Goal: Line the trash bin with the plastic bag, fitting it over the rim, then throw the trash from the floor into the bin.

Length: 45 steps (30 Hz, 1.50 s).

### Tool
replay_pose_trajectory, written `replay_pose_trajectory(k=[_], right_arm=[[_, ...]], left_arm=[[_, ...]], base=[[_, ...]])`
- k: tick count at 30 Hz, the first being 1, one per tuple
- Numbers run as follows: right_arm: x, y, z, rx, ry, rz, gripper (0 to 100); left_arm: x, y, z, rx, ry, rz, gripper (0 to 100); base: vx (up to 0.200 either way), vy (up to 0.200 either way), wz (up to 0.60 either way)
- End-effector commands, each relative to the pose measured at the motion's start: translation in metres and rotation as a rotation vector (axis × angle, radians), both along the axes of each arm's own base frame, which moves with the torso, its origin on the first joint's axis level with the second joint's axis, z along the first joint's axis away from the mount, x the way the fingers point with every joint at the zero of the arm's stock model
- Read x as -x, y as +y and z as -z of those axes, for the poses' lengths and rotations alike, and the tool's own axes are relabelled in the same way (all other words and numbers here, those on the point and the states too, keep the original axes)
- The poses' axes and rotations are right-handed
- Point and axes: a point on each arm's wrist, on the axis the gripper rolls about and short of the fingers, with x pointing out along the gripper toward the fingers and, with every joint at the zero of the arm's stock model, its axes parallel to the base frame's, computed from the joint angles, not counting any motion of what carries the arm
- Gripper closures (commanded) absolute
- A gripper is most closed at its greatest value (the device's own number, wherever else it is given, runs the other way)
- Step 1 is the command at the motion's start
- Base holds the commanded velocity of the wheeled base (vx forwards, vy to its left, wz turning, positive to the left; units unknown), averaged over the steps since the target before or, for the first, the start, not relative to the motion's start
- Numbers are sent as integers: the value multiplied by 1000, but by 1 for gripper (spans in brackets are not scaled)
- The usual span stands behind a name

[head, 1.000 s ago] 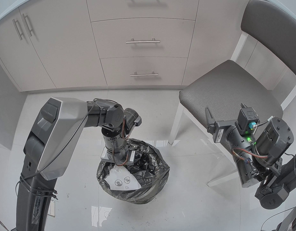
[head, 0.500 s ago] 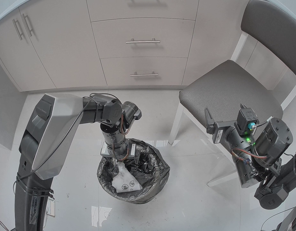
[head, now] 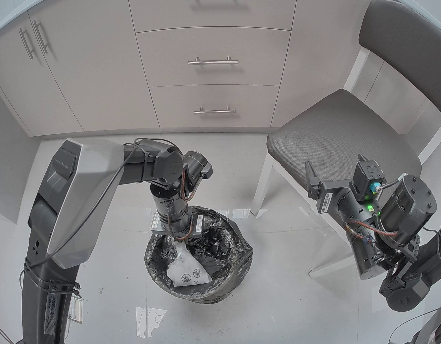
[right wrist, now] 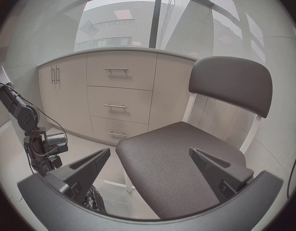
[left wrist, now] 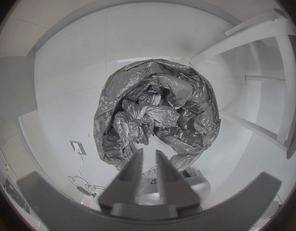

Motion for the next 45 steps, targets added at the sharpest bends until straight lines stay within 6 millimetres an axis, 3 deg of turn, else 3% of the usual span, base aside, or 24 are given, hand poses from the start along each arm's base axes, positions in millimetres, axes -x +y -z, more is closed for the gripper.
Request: replay_pose_trajectory(k=[1,13,25,34,36,37,45], right_arm=[[0,-1,-2,-12,-14,2,0],[-2,-1,-1,-12,-12,5,0],[-4,1,2,-7,-6,3,0],[-4,1,3,-11,-2,2,0],[-4,1,3,-11,-2,2,0],[-4,0,3,-11,-2,3,0],[-4,0,3,-13,-3,5,0]], left_arm=[[0,-1,8,-10,19,5,100],[-5,1,37,-139,50,176,100],[-7,4,45,-206,59,228,100],[-16,13,79,-221,108,186,100],[-16,13,79,-221,108,186,100],[-23,11,93,-198,69,134,100],[-29,7,132,-189,59,119,100]], base=[[0,0,0],[0,0,0],[0,0,0],[0,0,0],[0,0,0],[0,0,0],[0,0,0]])
